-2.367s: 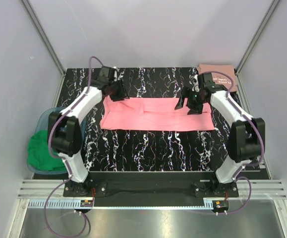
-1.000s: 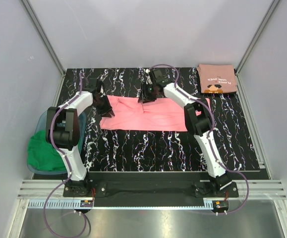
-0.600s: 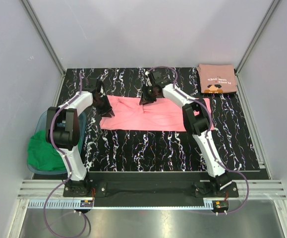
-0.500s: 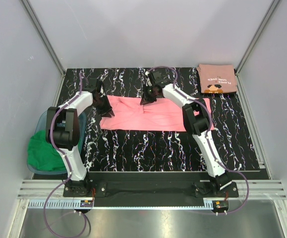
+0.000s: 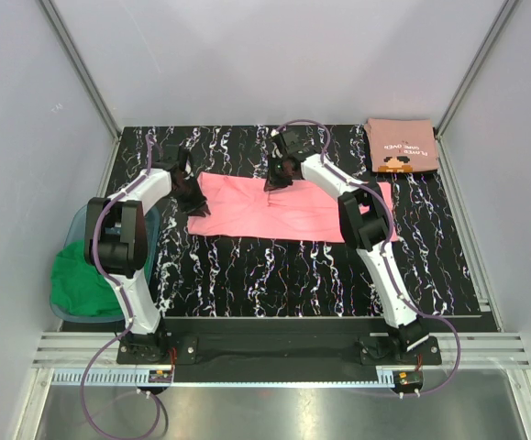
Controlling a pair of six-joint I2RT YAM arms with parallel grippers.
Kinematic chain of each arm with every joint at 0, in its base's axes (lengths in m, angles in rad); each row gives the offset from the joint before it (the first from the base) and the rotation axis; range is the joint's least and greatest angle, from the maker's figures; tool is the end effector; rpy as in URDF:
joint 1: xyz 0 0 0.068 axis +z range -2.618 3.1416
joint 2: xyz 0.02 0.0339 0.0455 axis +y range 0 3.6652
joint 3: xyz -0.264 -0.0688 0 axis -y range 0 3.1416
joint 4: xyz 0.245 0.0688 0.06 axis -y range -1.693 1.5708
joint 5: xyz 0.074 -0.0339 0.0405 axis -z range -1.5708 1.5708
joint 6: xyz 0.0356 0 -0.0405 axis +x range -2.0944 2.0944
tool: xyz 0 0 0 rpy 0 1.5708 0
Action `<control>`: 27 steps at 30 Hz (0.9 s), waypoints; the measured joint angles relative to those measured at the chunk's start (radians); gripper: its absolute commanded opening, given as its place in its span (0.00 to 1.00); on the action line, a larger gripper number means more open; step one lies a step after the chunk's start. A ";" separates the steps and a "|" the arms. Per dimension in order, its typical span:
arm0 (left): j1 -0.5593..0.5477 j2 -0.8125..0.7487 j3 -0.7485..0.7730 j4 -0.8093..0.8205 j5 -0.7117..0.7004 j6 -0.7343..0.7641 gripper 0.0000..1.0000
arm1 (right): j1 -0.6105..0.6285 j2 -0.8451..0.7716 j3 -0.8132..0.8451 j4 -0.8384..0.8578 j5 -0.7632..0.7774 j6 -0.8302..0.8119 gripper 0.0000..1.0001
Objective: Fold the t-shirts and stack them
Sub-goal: Fold the tshirt
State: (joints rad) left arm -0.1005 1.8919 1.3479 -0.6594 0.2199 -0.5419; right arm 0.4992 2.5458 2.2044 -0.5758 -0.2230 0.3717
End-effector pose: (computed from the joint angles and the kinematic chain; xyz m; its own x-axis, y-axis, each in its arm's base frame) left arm 0.3804 -0.0462 0.1871 -0.8862 -0.4165 -0.2027 -0.3282 0.8734 -0.3597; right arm 0.4840 0.2729 0.1498 -0.8619 -0.0665 -0.5028 -0.2918 0.8758 0.3844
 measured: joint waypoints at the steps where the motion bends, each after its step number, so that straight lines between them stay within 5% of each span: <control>1: 0.001 0.000 0.000 0.000 -0.001 0.000 0.23 | 0.000 -0.003 -0.003 0.000 0.006 0.001 0.15; 20: 0.011 0.000 -0.021 -0.001 -0.044 0.002 0.22 | -0.001 -0.039 -0.035 -0.043 0.153 -0.002 0.15; 25: 0.014 0.000 -0.039 -0.002 -0.049 0.008 0.21 | -0.003 -0.050 -0.034 -0.069 0.204 -0.026 0.54; 27: 0.014 -0.001 -0.040 -0.002 -0.059 0.014 0.21 | -0.004 -0.058 -0.033 -0.084 0.214 -0.043 0.58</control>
State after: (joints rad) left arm -0.0868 1.8912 1.3079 -0.6609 0.1612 -0.5274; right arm 0.4953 2.4878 2.1712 -0.6598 -0.0090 0.3283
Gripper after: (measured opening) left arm 0.216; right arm 0.538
